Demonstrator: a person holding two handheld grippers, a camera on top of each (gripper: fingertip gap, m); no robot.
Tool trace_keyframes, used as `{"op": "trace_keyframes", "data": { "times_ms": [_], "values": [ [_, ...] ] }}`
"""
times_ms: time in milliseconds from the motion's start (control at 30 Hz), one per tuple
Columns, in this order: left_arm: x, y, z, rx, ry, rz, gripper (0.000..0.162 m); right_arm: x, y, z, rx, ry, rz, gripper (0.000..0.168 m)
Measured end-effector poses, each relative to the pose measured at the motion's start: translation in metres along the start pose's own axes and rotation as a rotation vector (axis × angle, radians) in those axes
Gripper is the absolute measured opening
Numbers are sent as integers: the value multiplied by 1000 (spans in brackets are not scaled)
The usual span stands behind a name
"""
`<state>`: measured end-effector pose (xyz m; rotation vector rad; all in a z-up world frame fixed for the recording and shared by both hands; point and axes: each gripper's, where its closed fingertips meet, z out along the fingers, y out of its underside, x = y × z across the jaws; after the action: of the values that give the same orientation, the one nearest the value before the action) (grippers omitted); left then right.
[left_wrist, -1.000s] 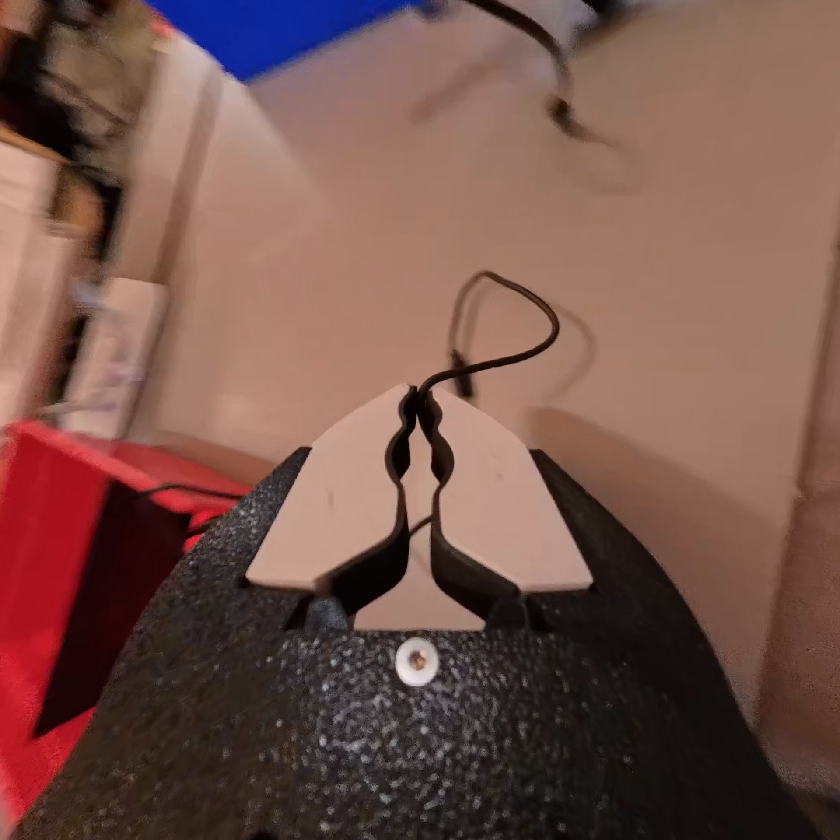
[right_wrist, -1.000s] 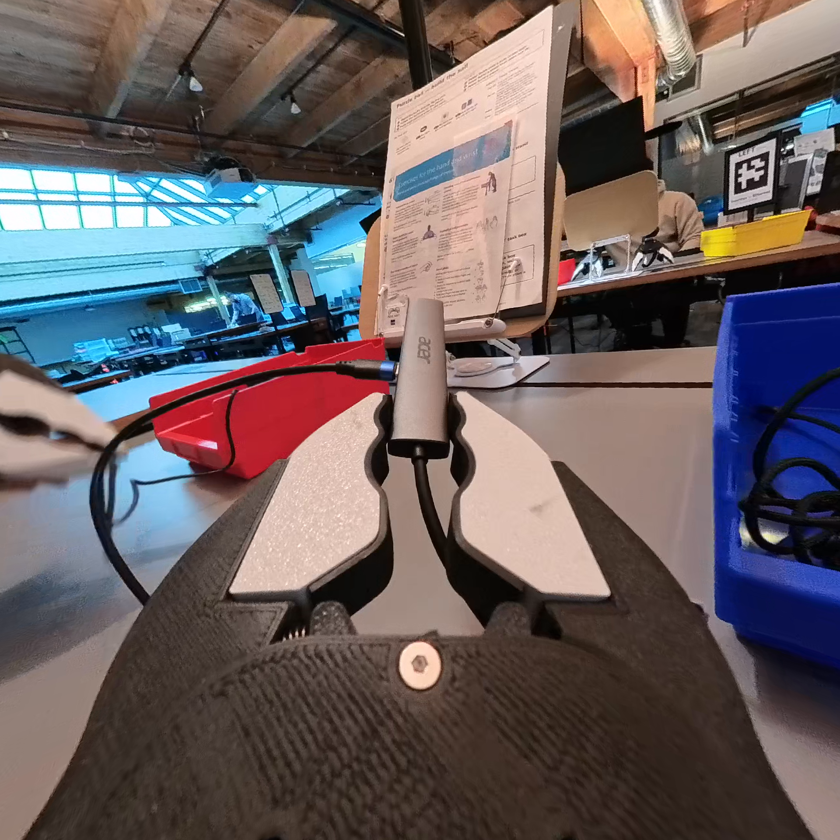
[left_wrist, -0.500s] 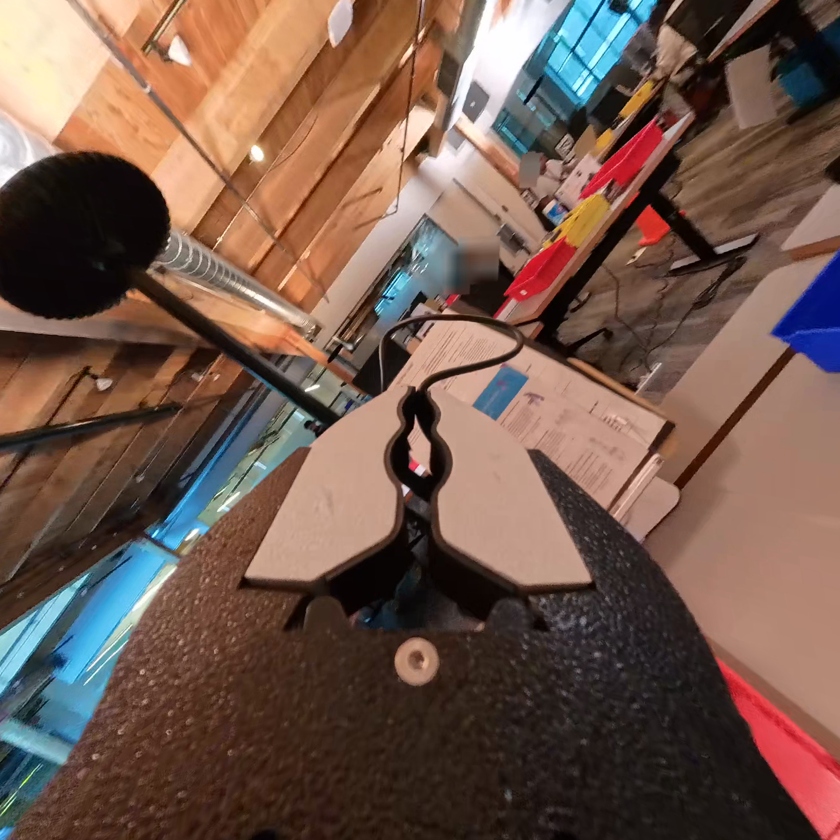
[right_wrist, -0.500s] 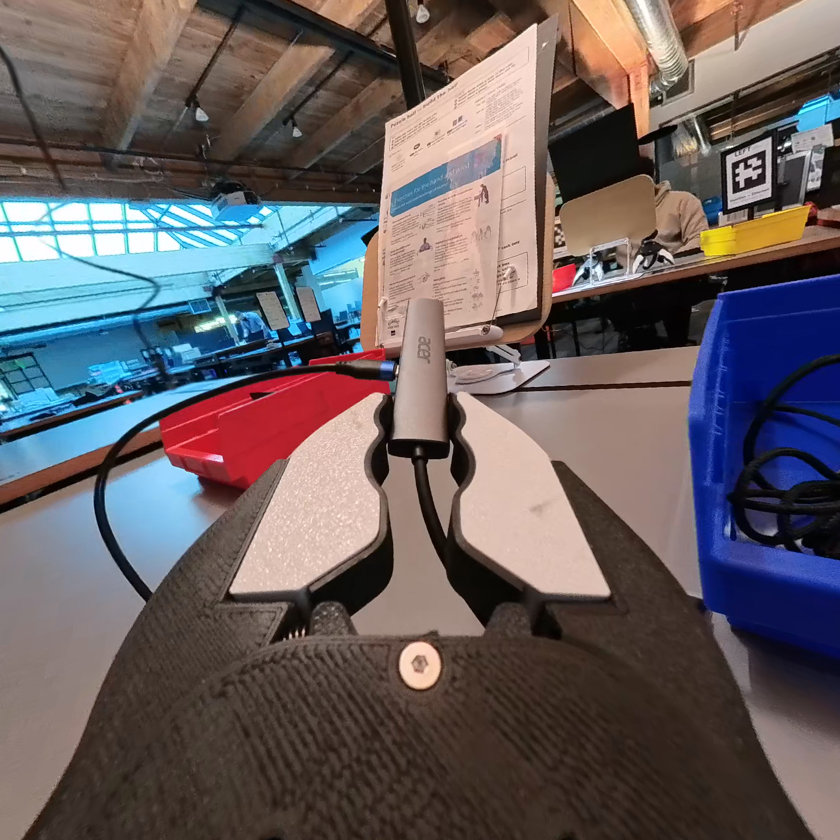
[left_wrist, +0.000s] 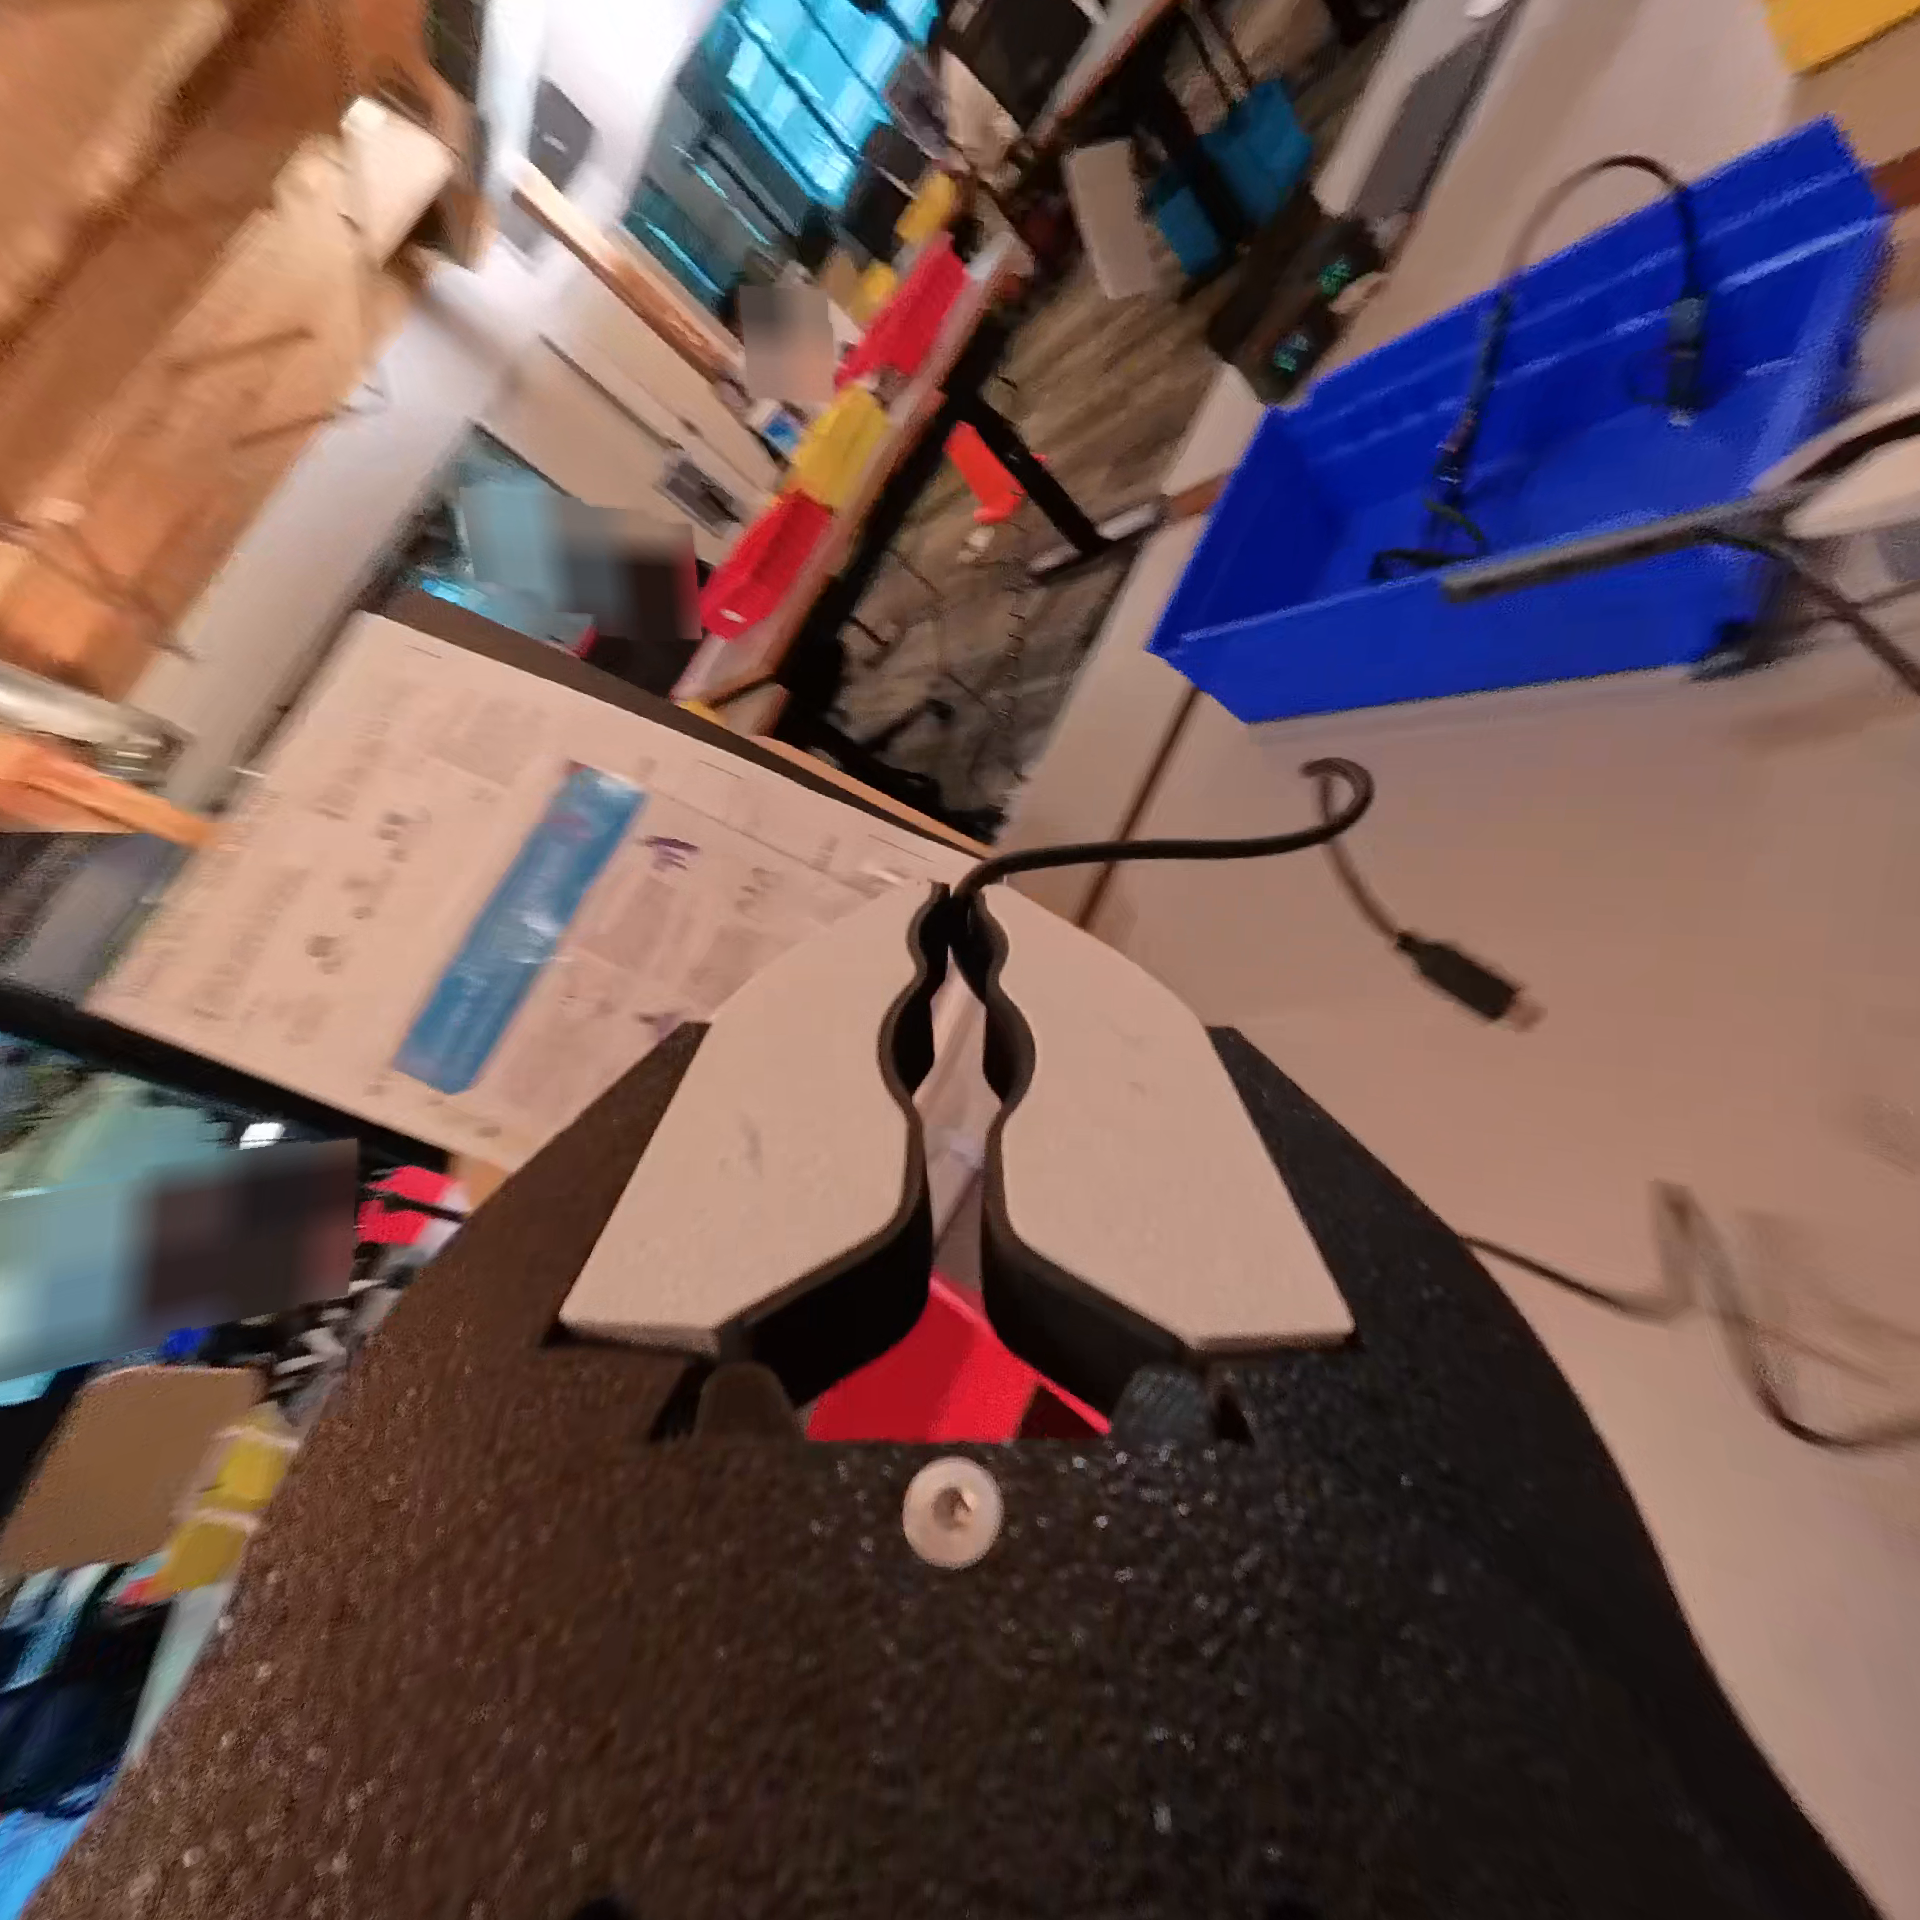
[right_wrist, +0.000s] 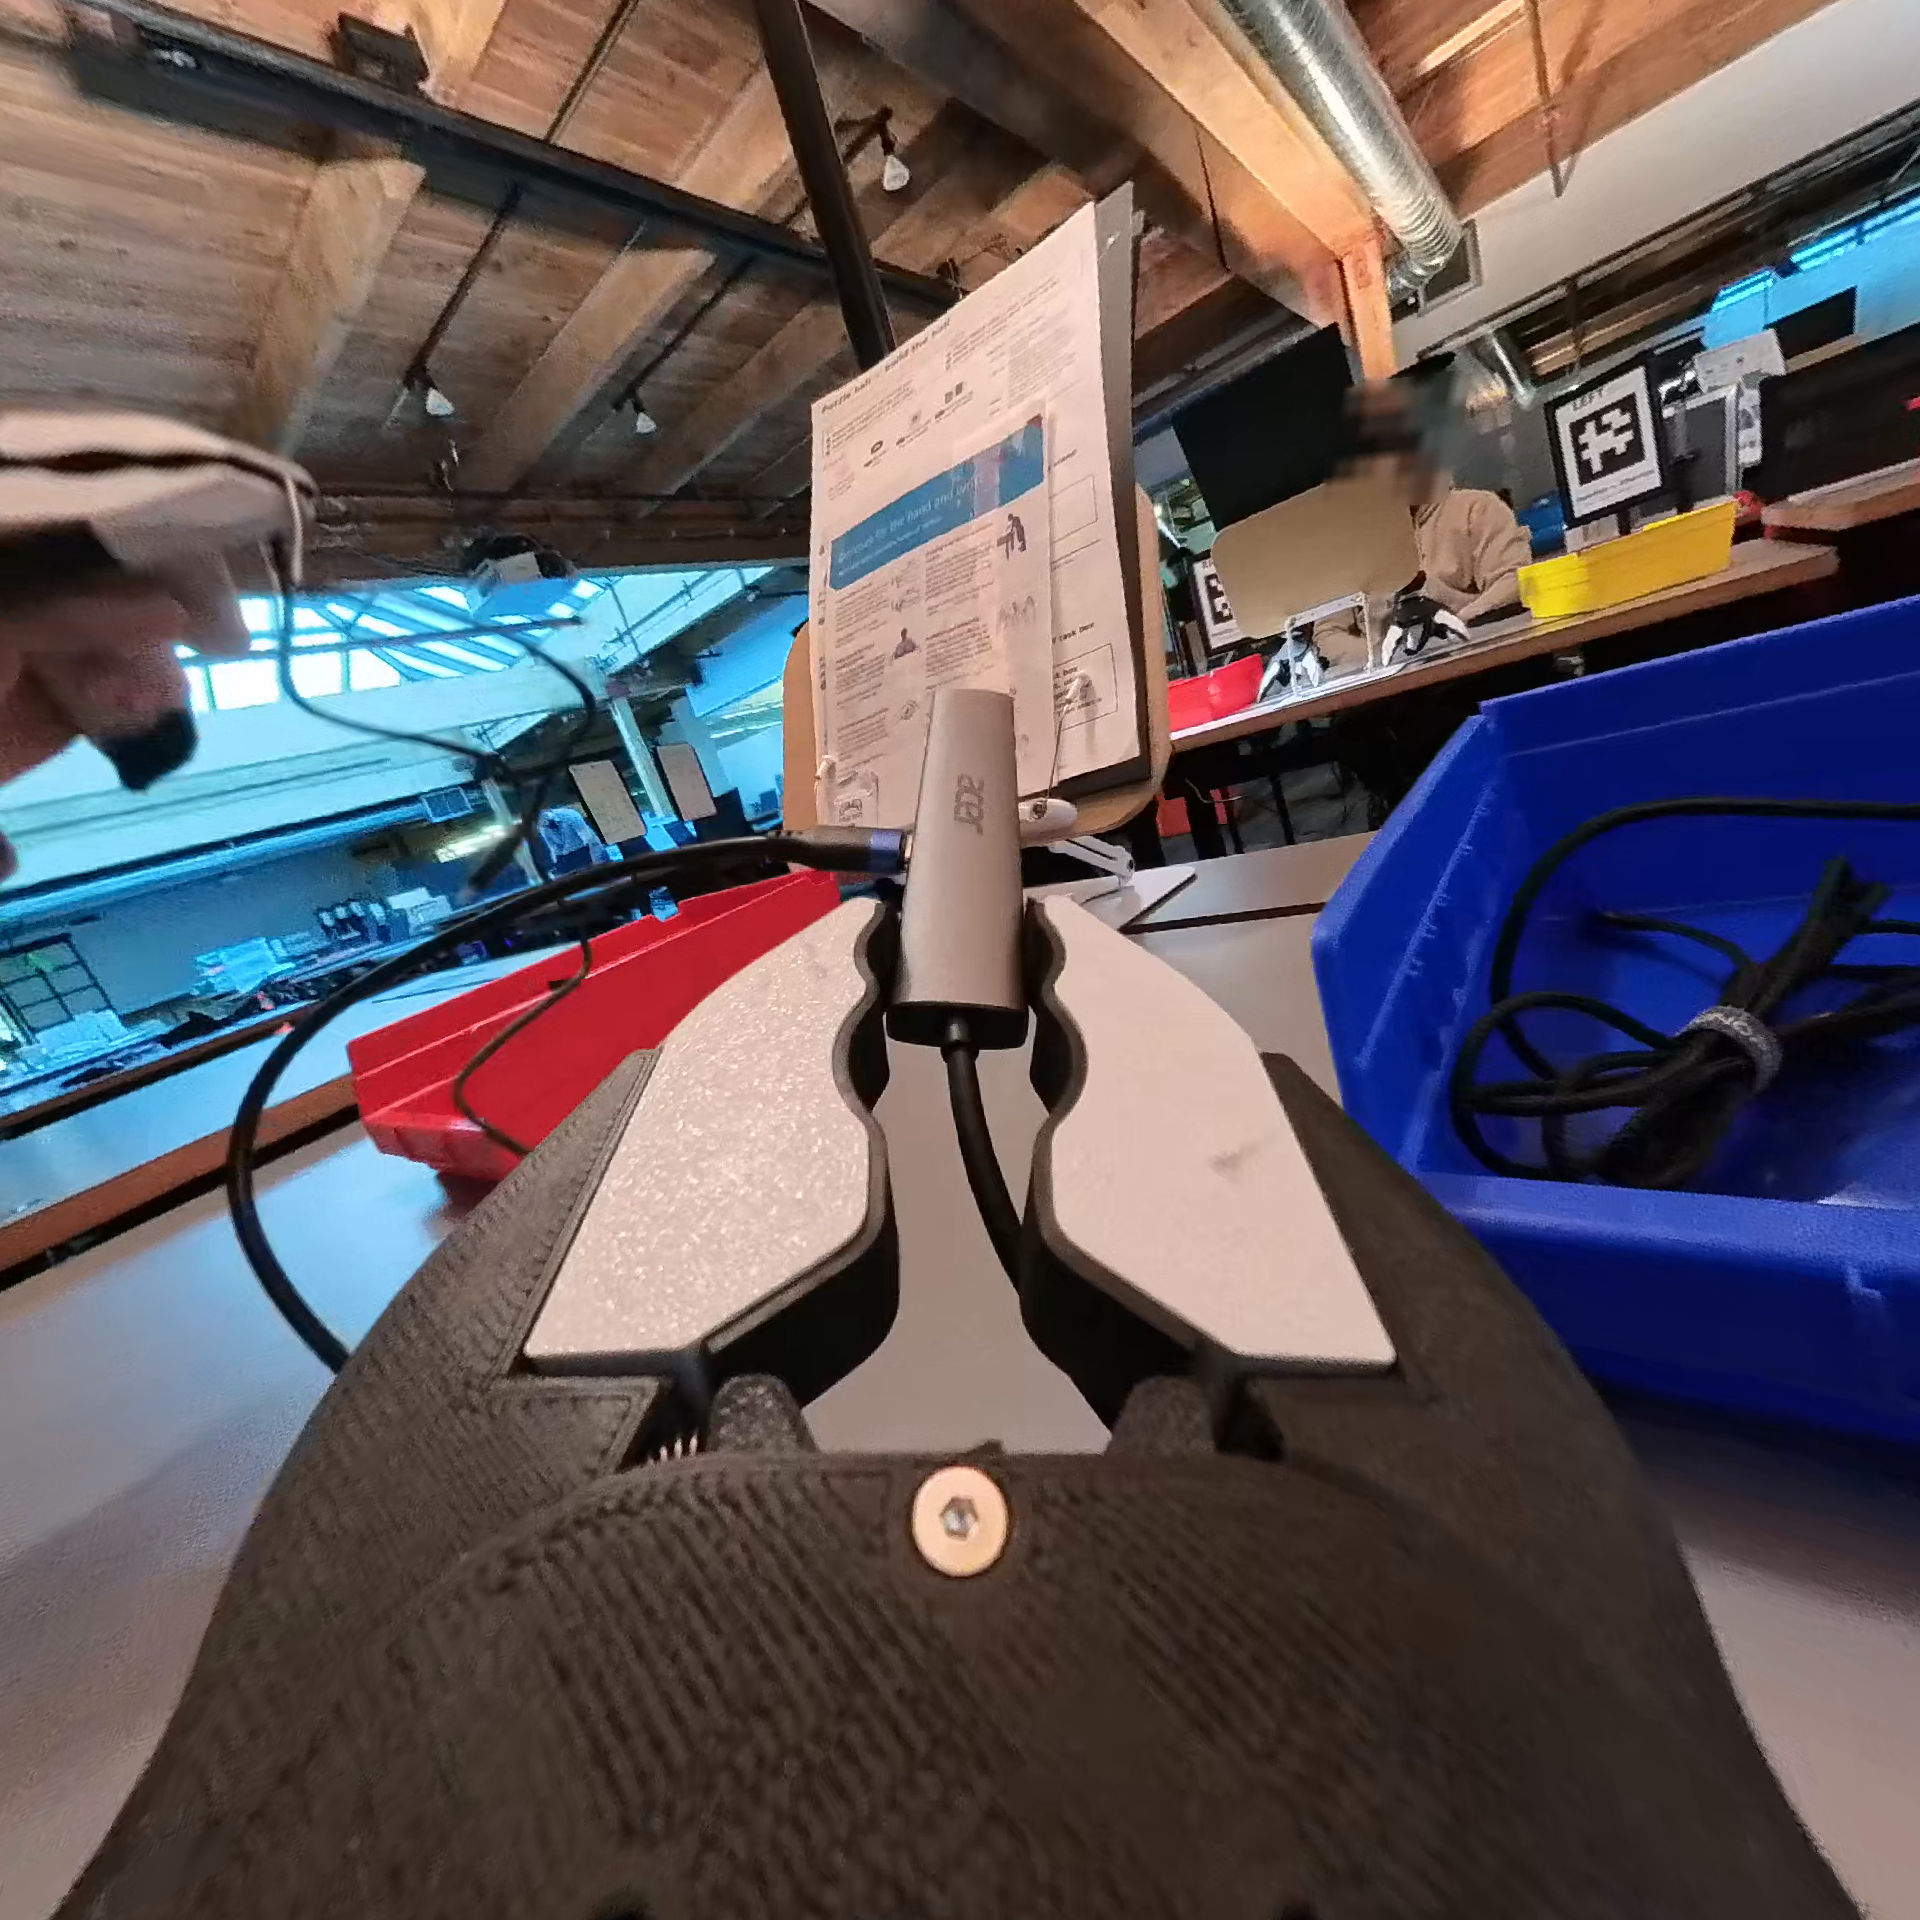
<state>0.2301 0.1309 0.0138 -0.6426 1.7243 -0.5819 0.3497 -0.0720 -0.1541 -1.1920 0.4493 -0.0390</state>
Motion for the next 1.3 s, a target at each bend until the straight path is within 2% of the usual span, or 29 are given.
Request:
{"op": "trace_keyframes", "data": {
  "times_ms": [133, 300, 367, 433, 533, 600, 633, 700, 733, 800, 867, 933, 1133, 1233, 1300],
  "values": [
    [72, 31, -6, 23, 208, 68, 3, -2, 1, 1, -8, -13, -9, 24],
    [149, 101, -30, 19, 81, 59, 4, -6, 3, 3, -22, -27, -34, 24],
    [186, 124, -46, -21, 118, 126, 4, -8, 4, 3, -25, -34, -39, 24],
    [216, 148, -62, -96, 220, 135, 5, -8, 3, 3, -24, -33, -37, 24],
    [233, 178, -84, -192, 336, 23, 16, -6, 3, 3, -17, -33, -25, 24],
    [234, 199, -97, -286, 400, -72, 38, -7, 3, 3, -18, -35, -25, 24],
    [230, 204, -101, -324, 411, -121, 41, -7, 3, 3, -17, -34, -29, 24],
    [214, 191, -100, -325, 373, -229, 39, -8, 3, 3, -21, -34, -37, 24],
    [202, 175, -92, -305, 303, -302, 32, -8, 4, 3, -24, -33, -43, 24],
    [195, 138, -74, -288, 232, -484, 31, -10, 5, 4, -31, -34, -56, 24],
    [215, 104, -56, -294, 291, -666, 30, -11, 6, 5, -38, -32, -67, 24],
    [244, 87, -38, -356, 388, -787, 32, -11, 6, 5, -38, -33, -71, 24],
    [274, 116, 3, -679, 374, -773, 54, -13, 5, 3, -31, -40, -78, 24],
    [290, 111, 9, -728, 436, -815, 60, -15, 7, 5, -48, -43, -93, 24],
    [294, 112, 16, -736, 427, -821, 59, -16, 8, 6, -49, -46, -98, 24]
  ]
}}
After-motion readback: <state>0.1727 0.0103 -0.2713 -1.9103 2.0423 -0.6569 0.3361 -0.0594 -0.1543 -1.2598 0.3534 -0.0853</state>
